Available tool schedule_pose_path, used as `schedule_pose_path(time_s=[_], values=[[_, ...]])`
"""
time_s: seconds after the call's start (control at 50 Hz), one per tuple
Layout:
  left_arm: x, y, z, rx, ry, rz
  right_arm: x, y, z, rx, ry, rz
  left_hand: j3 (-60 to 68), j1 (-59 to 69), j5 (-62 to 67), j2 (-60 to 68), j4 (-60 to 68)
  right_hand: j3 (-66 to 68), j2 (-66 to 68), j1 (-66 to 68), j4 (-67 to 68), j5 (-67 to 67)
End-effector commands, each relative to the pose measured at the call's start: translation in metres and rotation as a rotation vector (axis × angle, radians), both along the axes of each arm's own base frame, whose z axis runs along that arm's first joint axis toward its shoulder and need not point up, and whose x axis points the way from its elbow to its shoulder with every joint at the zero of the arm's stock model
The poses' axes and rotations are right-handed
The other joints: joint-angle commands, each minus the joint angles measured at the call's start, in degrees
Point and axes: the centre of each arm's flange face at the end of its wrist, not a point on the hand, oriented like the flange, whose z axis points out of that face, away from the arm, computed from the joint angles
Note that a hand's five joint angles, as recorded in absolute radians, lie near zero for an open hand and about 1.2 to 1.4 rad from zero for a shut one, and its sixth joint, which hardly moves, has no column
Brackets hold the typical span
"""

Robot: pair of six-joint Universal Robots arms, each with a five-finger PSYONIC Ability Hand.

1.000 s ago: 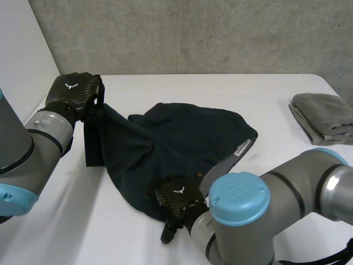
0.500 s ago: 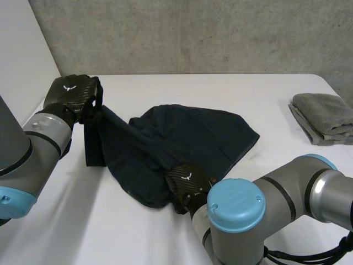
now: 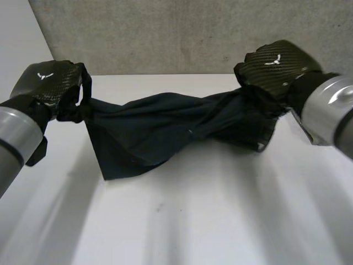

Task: Fold the laundry.

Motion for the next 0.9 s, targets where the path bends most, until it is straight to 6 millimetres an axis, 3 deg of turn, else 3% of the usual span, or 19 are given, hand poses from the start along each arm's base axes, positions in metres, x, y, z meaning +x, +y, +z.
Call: schedule_pose_path(time_s=[0.02, 0.04, 0.12, 0.22, 0.28, 0.34, 0.36, 0.38, 0.44, 0.46, 0.52, 0.54, 0.6, 0.66, 0.72, 0.8, 0.82, 0.88, 0.9], values=[[-0.004, 0.008, -0.024, 0.092, 0.01, -0.02, -0.009, 0.007, -0.023, 0.188, 0.121, 0.006, 11.57, 14.99, 13.86, 11.29, 11.15, 14.71, 12.89, 24.17, 11.08, 13.73], [-0.005, 0.006, -0.03, 0.114, 0.007, -0.02, -0.008, 0.001, -0.038, 0.227, 0.149, 0.004, 11.57, 14.99, 13.86, 11.29, 11.15, 14.71, 12.89, 24.17, 11.08, 13.73], [-0.015, -0.013, -0.059, 0.199, -0.024, -0.022, -0.005, -0.019, -0.062, 0.261, 0.183, -0.007, 11.57, 14.99, 13.86, 11.29, 11.15, 14.71, 12.89, 24.17, 11.08, 13.73], [-0.033, -0.053, -0.077, 0.199, -0.026, -0.021, 0.0, -0.062, -0.068, 0.137, 0.124, -0.06, 11.57, 14.99, 13.86, 11.29, 11.15, 14.71, 12.89, 24.17, 11.08, 13.73], [-0.041, -0.073, -0.072, 0.161, -0.001, -0.012, 0.012, -0.095, -0.063, -0.001, 0.045, -0.085, 11.57, 14.99, 13.86, 11.29, 11.15, 14.71, 12.89, 24.17, 11.08, 13.73], [-0.053, -0.097, -0.049, 0.057, 0.058, -0.002, 0.02, -0.116, -0.046, -0.128, -0.048, -0.106, 11.57, 14.99, 13.86, 11.29, 11.15, 14.71, 12.89, 24.17, 11.08, 13.73], [-0.054, -0.104, -0.04, 0.017, 0.079, 0.006, 0.024, -0.127, -0.03, -0.224, -0.115, -0.116, 11.57, 14.99, 13.86, 11.29, 11.15, 14.71, 12.89, 24.17, 11.08, 13.73], [-0.058, -0.115, -0.016, -0.085, 0.13, 0.018, 0.026, -0.132, -0.02, -0.278, -0.154, -0.119, 11.57, 14.99, 13.86, 11.29, 11.15, 14.71, 12.89, 24.17, 11.08, 13.73], [-0.059, -0.127, 0.022, -0.25, 0.208, 0.045, 0.031, -0.144, 0.022, -0.484, -0.309, -0.104, 11.57, 14.99, 13.86, 11.29, 11.15, 14.71, 12.89, 24.17, 11.08, 13.73], [-0.056, -0.132, 0.044, -0.355, 0.262, 0.074, 0.031, -0.146, 0.032, -0.536, -0.347, -0.102, 11.57, 14.99, 13.86, 11.29, 11.15, 14.71, 12.89, 24.17, 11.08, 13.73], [-0.049, -0.132, 0.077, -0.508, 0.346, 0.126, 0.029, -0.149, 0.064, -0.708, -0.471, -0.082, 11.57, 14.99, 13.86, 11.29, 11.15, 14.71, 12.89, 24.17, 11.08, 13.73], [-0.045, -0.126, 0.098, -0.593, 0.397, 0.152, 0.03, -0.149, 0.069, -0.736, -0.493, -0.073, 11.57, 14.99, 13.86, 11.29, 11.15, 14.71, 12.89, 24.17, 11.08, 13.73], [-0.039, -0.118, 0.115, -0.664, 0.446, 0.174, 0.03, -0.145, 0.082, -0.797, -0.544, -0.058, 11.57, 14.99, 13.86, 11.29, 11.15, 14.71, 12.89, 24.17, 11.08, 13.73], [-0.042, -0.112, 0.102, -0.619, 0.427, 0.168, 0.03, -0.142, 0.078, -0.751, -0.522, -0.053, 11.57, 14.99, 13.86, 11.29, 11.15, 14.71, 12.89, 24.17, 11.08, 13.73], [-0.043, -0.111, 0.07, -0.526, 0.381, 0.172, 0.03, -0.143, 0.062, -0.667, -0.483, -0.045, 11.57, 14.99, 13.86, 11.29, 11.15, 14.71, 12.89, 24.17, 11.08, 13.73], [-0.038, -0.098, 0.031, -0.399, 0.313, 0.179, 0.032, -0.139, 0.022, -0.472, -0.372, -0.011, 11.57, 14.99, 13.86, 11.29, 11.15, 14.71, 12.89, 24.17, 11.08, 13.73], [-0.036, -0.095, 0.022, -0.369, 0.299, 0.18, 0.031, -0.134, 0.003, -0.366, -0.326, -0.001, 11.57, 14.99, 13.86, 11.29, 11.15, 14.71, 12.89, 24.17, 11.08, 13.73], [-0.03, -0.083, -0.019, -0.24, 0.229, 0.189, 0.03, -0.124, -0.028, -0.204, -0.249, 0.012, 11.57, 14.99, 13.86, 11.29, 11.15, 14.71, 12.89, 24.17, 11.08, 13.73], [-0.027, -0.076, -0.038, -0.182, 0.196, 0.192, 0.027, -0.116, -0.052, -0.092, -0.183, 0.007, 11.57, 14.99, 13.86, 11.29, 11.15, 14.71, 12.89, 24.17, 11.08, 13.73]])
